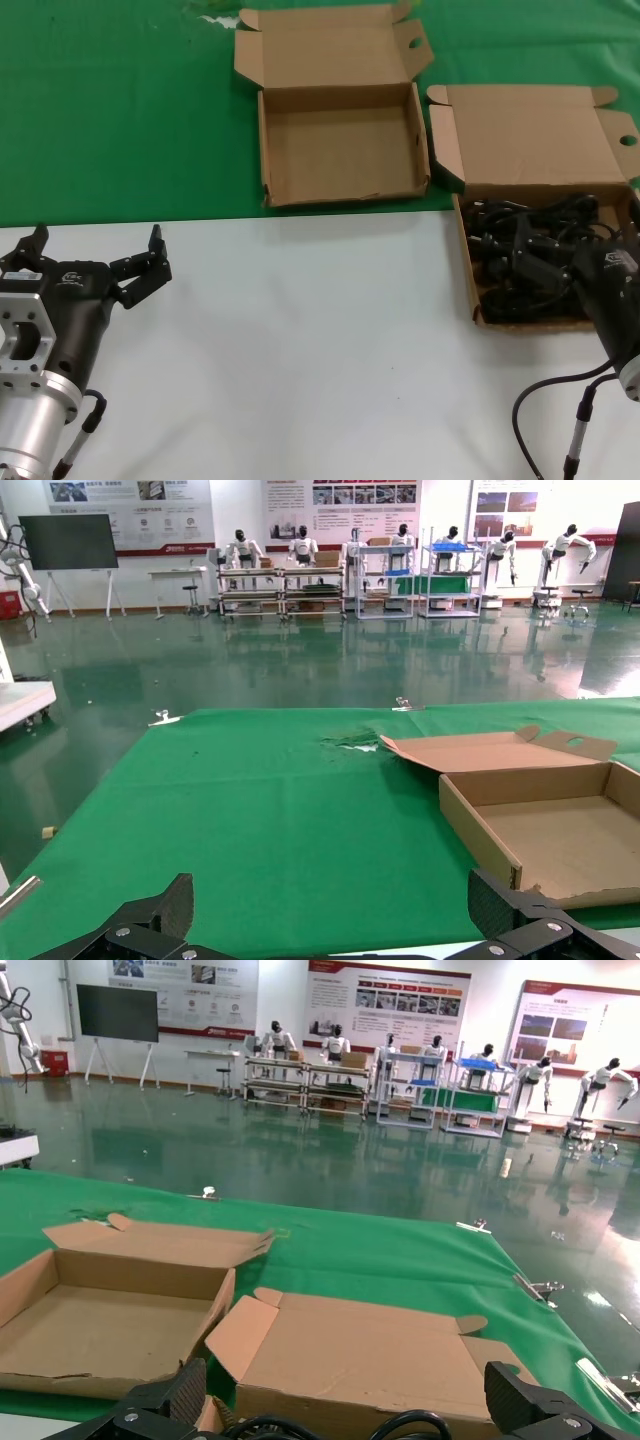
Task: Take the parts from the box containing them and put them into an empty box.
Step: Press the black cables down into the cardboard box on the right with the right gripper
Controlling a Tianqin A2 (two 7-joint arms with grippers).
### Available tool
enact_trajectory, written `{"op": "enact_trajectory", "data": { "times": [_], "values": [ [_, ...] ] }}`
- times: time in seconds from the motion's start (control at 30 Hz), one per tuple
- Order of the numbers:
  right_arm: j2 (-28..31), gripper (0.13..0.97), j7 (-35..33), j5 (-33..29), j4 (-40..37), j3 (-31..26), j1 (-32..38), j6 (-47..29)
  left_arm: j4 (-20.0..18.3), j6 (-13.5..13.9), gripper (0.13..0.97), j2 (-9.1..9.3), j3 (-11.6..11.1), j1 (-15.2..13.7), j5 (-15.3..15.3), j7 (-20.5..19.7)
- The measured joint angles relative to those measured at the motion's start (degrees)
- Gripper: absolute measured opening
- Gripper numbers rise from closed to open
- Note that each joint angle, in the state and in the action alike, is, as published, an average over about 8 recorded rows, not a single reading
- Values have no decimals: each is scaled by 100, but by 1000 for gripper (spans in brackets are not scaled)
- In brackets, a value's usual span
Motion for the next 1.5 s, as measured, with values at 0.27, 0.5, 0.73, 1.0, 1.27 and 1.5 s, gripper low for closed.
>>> {"op": "enact_trajectory", "data": {
  "times": [0.27,0.5,0.73,1.0,1.27,1.5],
  "values": [
    [0,966,0,0,0,0,0,0,0,0,966,0,0,0,0,0],
    [0,966,0,0,0,0,0,0,0,0,966,0,0,0,0,0],
    [0,966,0,0,0,0,0,0,0,0,966,0,0,0,0,0],
    [0,966,0,0,0,0,0,0,0,0,966,0,0,0,0,0],
    [0,966,0,0,0,0,0,0,0,0,966,0,0,0,0,0],
    [0,966,0,0,0,0,0,0,0,0,944,0,0,0,0,0]
  ]
}}
